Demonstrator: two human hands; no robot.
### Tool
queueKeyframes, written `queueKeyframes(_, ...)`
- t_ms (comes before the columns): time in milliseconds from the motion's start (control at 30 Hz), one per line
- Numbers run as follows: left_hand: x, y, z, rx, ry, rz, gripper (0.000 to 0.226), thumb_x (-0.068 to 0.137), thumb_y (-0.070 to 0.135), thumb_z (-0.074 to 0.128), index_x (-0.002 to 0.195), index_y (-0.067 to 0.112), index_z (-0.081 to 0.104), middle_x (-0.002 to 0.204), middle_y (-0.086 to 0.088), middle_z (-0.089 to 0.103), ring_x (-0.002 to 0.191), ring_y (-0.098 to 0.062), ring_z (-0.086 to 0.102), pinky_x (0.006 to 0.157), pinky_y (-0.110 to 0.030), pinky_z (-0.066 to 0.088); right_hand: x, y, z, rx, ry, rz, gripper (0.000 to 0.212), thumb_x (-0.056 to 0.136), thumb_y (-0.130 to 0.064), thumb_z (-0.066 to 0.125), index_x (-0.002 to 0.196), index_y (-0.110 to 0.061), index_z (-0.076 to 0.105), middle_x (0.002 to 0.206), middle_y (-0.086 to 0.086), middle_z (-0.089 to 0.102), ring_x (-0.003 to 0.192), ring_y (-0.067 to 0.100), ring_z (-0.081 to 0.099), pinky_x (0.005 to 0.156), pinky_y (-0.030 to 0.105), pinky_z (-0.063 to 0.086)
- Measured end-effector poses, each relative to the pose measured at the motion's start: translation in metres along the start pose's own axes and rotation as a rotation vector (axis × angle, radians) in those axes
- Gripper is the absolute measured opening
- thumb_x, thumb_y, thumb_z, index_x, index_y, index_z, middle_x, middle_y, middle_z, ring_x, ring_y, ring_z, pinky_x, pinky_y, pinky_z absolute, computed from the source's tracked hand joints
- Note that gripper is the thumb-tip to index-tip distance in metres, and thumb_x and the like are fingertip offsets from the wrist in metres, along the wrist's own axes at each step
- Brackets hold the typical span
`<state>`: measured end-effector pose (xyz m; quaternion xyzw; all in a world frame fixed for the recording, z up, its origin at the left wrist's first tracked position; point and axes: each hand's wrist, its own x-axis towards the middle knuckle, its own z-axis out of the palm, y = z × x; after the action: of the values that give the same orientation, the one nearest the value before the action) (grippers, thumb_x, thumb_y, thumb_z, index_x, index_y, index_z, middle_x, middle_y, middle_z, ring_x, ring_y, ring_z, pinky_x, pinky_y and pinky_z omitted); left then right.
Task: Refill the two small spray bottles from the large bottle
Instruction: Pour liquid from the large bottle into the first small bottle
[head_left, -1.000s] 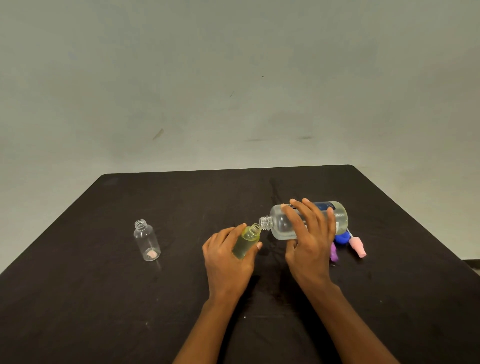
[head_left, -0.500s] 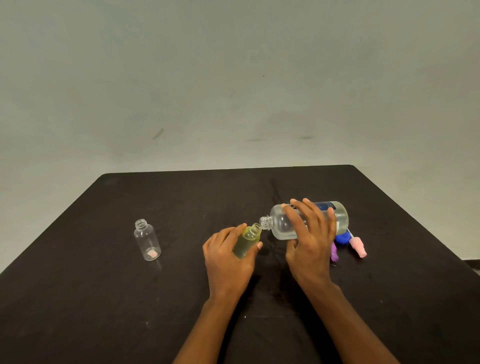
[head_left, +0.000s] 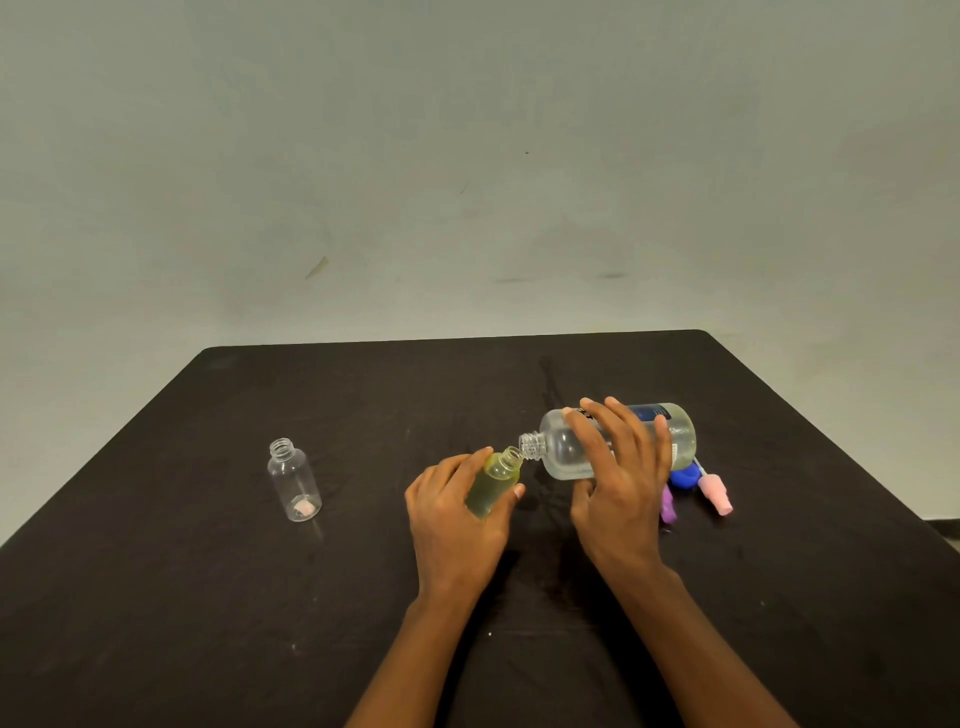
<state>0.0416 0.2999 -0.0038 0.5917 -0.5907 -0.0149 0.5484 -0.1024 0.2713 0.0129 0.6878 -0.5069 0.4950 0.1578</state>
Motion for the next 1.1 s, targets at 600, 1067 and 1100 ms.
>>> queueKeyframes(600,-0.0001,0.0016,0.0007,-0.014,0.004,-0.005,0.044,0.062,0.024,0.088,0.103,0.017,0.072,0.095,0.013,0.066,0.088,-0.002,0.056,0.091,-0.025,0.034,-0.0001,0.0005,-0.0003,0.013,0.005,-0.001,0.071,0.053,0.024,0.067,0.116,-0.009,0.063,0.122,0.012,0.062,0.125,0.025,0.043,0.113,0.050,0.016)
queueKeyframes(1067,0.0002,0.0037,-0.0010,-0.015,0.009,0.001,0.044,0.062,0.022,0.088,0.103,0.015,0.072,0.094,0.014,0.065,0.088,-0.003,0.057,0.090,-0.028,0.035,0.0002,0.0001,-0.0001,0.008,-0.008,-0.002,0.070,0.053,0.023,0.068,0.115,-0.009,0.065,0.122,0.012,0.062,0.126,0.025,0.042,0.113,0.049,0.016)
queueKeyframes(1100,0.0002,0.0039,-0.0011,-0.016,0.009,-0.001,0.044,0.062,0.023,0.088,0.102,0.016,0.072,0.094,0.014,0.065,0.087,-0.003,0.056,0.090,-0.028,0.035,0.0003,0.0004,0.0000,0.012,-0.004,-0.005,0.070,0.053,0.023,0.067,0.115,-0.009,0.064,0.122,0.012,0.061,0.126,0.025,0.042,0.113,0.049,0.016)
